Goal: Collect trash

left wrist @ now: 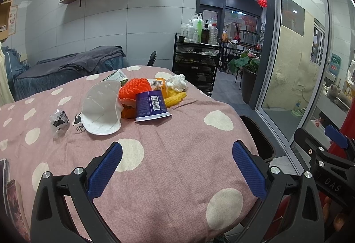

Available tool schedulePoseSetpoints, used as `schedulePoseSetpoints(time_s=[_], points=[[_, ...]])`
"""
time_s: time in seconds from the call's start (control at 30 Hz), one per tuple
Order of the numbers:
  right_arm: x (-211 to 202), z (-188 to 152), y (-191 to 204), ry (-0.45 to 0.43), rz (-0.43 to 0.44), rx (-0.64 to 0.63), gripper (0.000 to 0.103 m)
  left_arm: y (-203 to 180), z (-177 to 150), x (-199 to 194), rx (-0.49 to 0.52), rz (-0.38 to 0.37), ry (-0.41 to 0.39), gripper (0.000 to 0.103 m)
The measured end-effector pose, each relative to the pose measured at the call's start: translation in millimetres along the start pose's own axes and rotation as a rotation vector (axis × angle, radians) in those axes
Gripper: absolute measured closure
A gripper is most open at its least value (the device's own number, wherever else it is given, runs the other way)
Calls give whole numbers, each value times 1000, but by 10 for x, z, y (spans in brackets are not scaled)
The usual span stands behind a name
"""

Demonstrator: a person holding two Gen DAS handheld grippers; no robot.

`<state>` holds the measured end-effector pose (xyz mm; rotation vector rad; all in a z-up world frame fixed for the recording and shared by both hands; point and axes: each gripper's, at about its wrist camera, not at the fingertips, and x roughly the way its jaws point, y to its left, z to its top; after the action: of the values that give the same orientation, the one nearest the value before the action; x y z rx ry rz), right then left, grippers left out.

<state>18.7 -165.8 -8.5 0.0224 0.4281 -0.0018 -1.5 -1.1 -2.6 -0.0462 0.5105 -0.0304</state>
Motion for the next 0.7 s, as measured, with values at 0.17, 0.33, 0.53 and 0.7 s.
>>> schedulePoseSetpoints(time_s=[0.17, 0.33, 0.53, 0.7], points=[[1, 0, 2, 1, 0, 0, 4, -3, -3, 0, -1, -1, 1, 6], [2, -1, 3, 1, 0, 2, 4, -2, -4, 0, -1, -1, 1, 6], [5, -2, 4, 3, 1, 1, 4, -4, -7, 3, 1, -1, 3, 6], [12, -8, 14, 3, 1, 2, 4, -3, -13, 5, -1, -1, 2, 6]])
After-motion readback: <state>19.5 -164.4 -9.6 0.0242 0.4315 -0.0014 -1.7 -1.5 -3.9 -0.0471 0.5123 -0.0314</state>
